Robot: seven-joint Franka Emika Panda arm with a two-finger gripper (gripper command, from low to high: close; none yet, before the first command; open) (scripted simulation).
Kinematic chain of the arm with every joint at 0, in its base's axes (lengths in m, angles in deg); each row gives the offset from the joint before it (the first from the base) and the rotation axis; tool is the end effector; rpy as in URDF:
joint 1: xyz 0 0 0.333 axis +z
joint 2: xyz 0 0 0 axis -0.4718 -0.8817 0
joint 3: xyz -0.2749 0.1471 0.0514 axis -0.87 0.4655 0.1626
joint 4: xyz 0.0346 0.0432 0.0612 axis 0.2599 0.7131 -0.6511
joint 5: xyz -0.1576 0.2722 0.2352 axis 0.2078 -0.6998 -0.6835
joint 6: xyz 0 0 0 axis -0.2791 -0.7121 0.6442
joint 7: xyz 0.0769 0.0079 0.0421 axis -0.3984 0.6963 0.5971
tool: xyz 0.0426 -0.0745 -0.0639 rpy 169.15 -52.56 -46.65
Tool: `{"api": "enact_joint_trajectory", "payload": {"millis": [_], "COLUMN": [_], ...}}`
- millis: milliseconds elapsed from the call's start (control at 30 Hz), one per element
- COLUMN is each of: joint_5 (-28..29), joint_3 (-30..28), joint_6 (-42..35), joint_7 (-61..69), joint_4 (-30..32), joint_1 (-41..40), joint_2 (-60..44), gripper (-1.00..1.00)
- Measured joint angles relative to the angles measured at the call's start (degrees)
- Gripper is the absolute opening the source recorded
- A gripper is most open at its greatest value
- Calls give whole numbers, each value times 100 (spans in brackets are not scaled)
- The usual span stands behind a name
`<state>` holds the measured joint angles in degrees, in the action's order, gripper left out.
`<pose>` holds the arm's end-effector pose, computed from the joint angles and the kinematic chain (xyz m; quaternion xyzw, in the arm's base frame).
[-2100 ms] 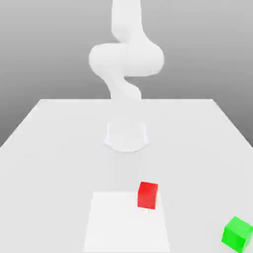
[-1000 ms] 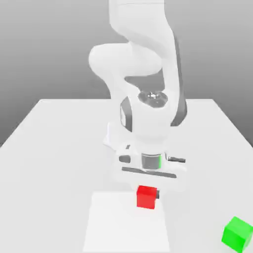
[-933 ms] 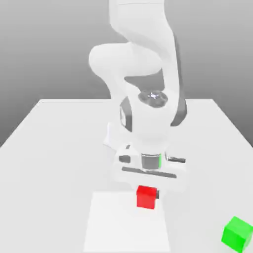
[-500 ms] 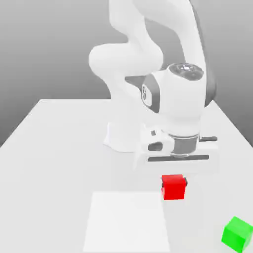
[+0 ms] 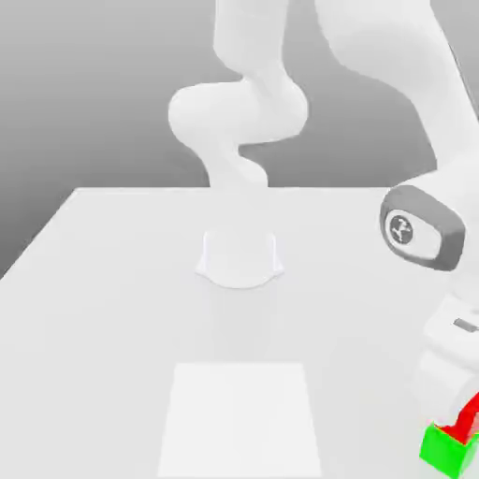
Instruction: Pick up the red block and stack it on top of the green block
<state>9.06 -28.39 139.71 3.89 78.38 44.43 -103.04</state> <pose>0.4621 0.2676 0.1877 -0.9994 0.0355 0.0003 0.0003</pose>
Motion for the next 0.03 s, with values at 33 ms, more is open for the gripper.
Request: {"api": "enact_joint_trajectory", "payload": {"millis": [33], "joint_5": [0], "joint_3": [0], "joint_6": [0], "joint_7": [0], "joint_4": [0], "joint_1": [0], "joint_2": [0], "gripper": [100]}}
